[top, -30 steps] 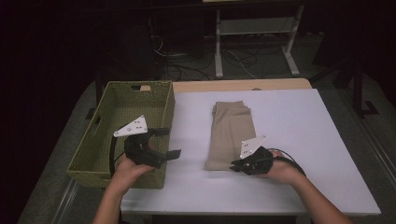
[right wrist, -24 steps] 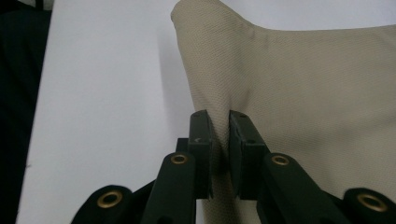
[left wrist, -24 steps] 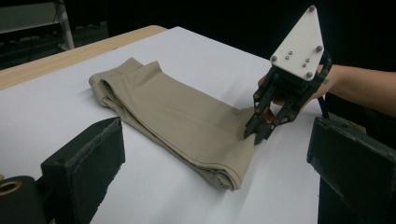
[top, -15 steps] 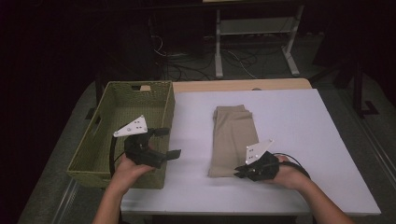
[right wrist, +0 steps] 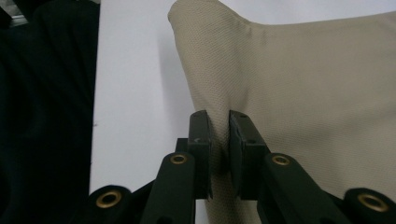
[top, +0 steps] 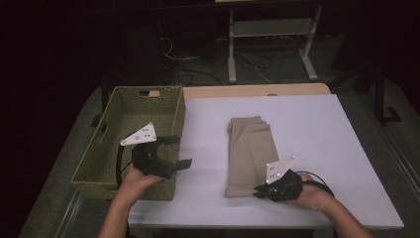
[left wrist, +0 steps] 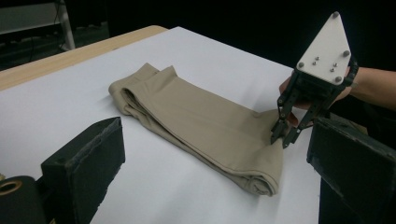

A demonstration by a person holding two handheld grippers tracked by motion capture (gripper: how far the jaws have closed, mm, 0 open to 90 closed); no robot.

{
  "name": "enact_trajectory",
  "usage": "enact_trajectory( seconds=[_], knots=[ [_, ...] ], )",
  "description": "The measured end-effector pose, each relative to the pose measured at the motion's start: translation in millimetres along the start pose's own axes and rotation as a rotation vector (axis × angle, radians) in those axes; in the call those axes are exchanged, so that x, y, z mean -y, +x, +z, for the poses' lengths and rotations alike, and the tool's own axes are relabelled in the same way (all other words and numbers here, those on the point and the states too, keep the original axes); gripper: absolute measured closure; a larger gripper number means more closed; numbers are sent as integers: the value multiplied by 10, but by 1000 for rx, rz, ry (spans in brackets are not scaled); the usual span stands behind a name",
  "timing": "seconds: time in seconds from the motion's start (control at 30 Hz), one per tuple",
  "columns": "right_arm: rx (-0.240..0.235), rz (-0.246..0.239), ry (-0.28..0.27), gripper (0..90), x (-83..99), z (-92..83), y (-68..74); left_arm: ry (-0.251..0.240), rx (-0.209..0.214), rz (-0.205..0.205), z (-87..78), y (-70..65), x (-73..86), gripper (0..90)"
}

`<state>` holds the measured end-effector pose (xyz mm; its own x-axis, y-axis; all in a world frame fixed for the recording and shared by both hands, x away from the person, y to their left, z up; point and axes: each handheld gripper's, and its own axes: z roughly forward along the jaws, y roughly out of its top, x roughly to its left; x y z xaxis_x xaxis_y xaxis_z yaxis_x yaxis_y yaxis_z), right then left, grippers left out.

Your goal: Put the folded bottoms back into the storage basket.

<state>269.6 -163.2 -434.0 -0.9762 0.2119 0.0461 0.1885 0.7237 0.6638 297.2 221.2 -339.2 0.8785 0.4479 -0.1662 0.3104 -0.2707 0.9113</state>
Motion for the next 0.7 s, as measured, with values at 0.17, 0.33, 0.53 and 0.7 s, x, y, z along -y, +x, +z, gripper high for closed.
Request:
enact_trajectory(
  seconds=[0.17, 0.33, 0.53, 0.7],
  knots=[
    [-4, 10, 5, 775, 31, 30, 12, 0, 0, 2, -2, -1, 1, 47],
    [-18, 35, -4, 706, 41, 32, 6, 0, 3, 0, -1, 4, 0, 47],
    [-28, 98, -77, 525, 19, -95, -17, 0, 1, 1, -3, 3, 1, 47],
    [17, 156, -106, 428, 63, -191, -49, -1, 2, 0, -1, 2, 0, 47]
  ],
)
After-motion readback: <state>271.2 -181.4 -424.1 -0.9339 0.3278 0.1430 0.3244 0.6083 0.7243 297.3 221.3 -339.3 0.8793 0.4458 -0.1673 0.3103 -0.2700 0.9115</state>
